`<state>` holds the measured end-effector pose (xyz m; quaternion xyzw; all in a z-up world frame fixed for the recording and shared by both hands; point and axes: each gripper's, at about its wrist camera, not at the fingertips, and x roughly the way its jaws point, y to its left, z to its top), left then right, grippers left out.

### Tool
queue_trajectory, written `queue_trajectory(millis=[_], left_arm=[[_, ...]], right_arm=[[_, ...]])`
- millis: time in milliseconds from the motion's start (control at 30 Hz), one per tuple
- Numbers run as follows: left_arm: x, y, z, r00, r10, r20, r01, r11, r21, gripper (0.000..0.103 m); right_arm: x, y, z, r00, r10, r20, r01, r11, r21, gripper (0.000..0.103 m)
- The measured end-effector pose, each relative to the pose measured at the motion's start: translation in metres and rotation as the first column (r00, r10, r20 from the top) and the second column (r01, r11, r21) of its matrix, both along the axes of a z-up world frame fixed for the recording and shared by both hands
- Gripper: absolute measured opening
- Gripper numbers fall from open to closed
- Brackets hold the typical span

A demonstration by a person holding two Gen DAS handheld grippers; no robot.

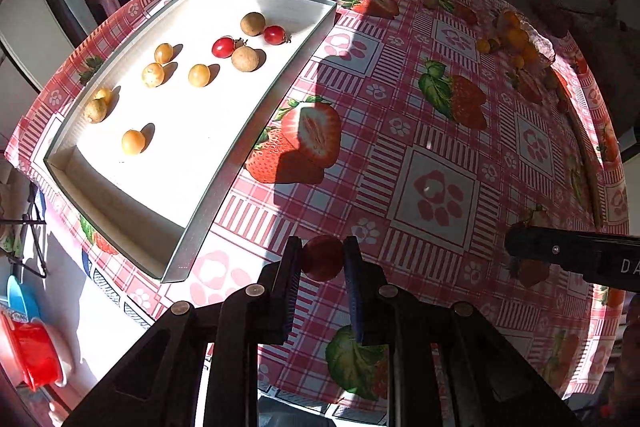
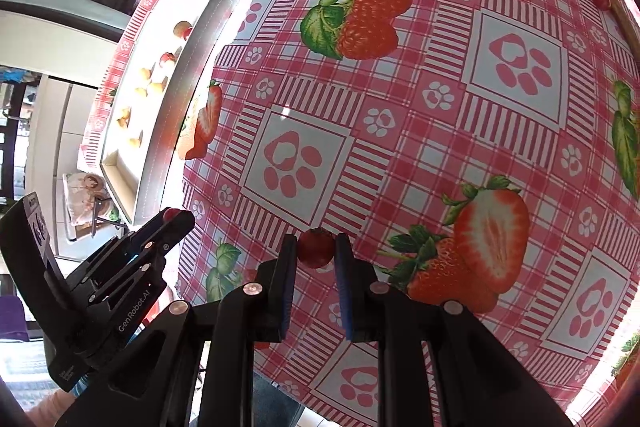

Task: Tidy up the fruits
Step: 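Carry both held red tomatoes over the white tray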

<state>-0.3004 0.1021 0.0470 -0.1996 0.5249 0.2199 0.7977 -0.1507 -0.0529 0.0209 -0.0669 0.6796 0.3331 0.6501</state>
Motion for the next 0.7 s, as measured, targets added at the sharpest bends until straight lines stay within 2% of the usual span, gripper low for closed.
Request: queue_trajectory(millis=[167,333,500,700], left_arm=[[0.002,0.018,0.029,0.999,0.004,0.035,-0.004,1.000,-0.002,0.023],[0.003,0.051,0.042,0.999,-0.012,0.041,0.012,1.000,0.002,0.023],[-0.013,0.097,0.048,0.999,-0.023,0.027,0.023,1.000,0.006,0.023],[-0.030,0.154,0.040,1.000,-0.027,-0.010,0.027,0.999,0.024,0.023]], right_arm=[[0.000,0.017,0.032,0.999,0.032,0.042,-0.033,0.999,0.020,0.021],[-0.004,0.042,0.051,0.997,0.030,0.066,-0.033,0.999,0.039,0.021],[-0.012,0.083,0.055,0.998,0.011,0.068,-0.014,0.999,0.042,0.021],[-0.028,0.144,0.052,0.998,0.030,0.060,-0.032,0.999,0.026,0.021]])
